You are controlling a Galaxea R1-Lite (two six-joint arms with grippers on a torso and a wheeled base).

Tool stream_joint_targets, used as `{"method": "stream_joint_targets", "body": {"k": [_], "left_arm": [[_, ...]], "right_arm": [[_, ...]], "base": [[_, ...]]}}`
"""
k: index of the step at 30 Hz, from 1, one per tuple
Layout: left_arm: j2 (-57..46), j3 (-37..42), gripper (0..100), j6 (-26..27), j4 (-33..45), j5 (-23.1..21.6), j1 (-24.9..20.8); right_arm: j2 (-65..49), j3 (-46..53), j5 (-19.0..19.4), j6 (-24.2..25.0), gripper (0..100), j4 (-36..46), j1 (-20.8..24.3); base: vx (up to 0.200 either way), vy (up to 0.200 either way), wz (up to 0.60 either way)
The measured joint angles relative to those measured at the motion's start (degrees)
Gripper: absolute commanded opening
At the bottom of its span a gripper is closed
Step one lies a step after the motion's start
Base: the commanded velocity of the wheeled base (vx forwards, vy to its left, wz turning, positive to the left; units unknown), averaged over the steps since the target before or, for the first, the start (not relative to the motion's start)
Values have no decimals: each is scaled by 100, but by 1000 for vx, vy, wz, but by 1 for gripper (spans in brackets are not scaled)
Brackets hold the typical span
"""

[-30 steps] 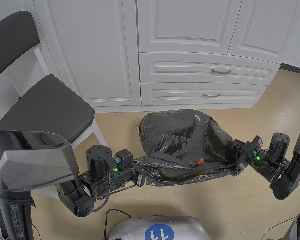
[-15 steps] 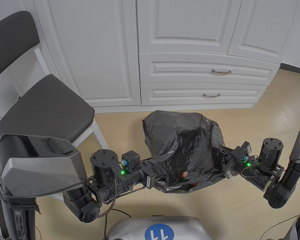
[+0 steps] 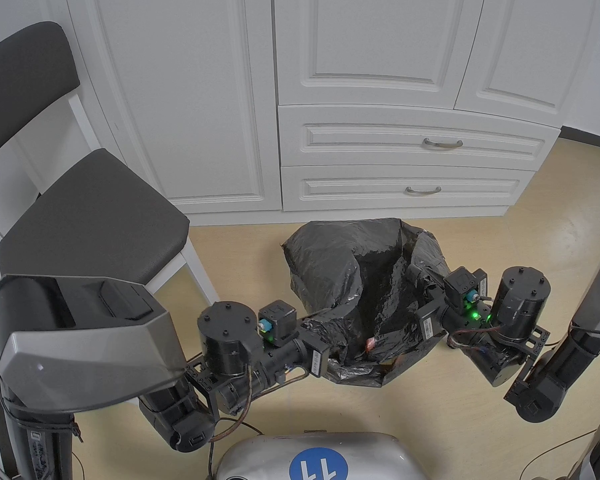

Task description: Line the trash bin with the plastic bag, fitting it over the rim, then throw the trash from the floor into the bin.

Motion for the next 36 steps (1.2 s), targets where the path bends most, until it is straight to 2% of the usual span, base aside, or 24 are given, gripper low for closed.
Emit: {"method": "stream_joint_targets", "body": {"k": [8,12,17,25,31,32,36], "left_arm": [[245,-229,0,-148,11,467,-347],[343,-304,0,-206,4,533,-439],[408,-329,0,-239,-20,568,-502],[477,-332,0,-336,-119,874,-612],[566,-389,0,-844,-218,1225,-822],[592,-424,100,-964,-229,1267,-856],[697,-574,100,-1432,-246,1346,-970]], "right_arm": [[215,-616,-489,794,0,855,433],[243,-1068,-758,1354,0,1630,564],[206,-1796,-1031,2355,0,2982,650],[88,-3029,-1104,3922,0,5305,592],[79,-4055,-831,5142,0,6921,422],[77,-4194,-790,5260,0,7035,399],[82,-4456,-702,5370,0,7145,330]], "base": [[0,0,0],[0,0,0],[0,0,0],[0,0,0],[0,0,0],[0,0,0],[0,0,0]]}}
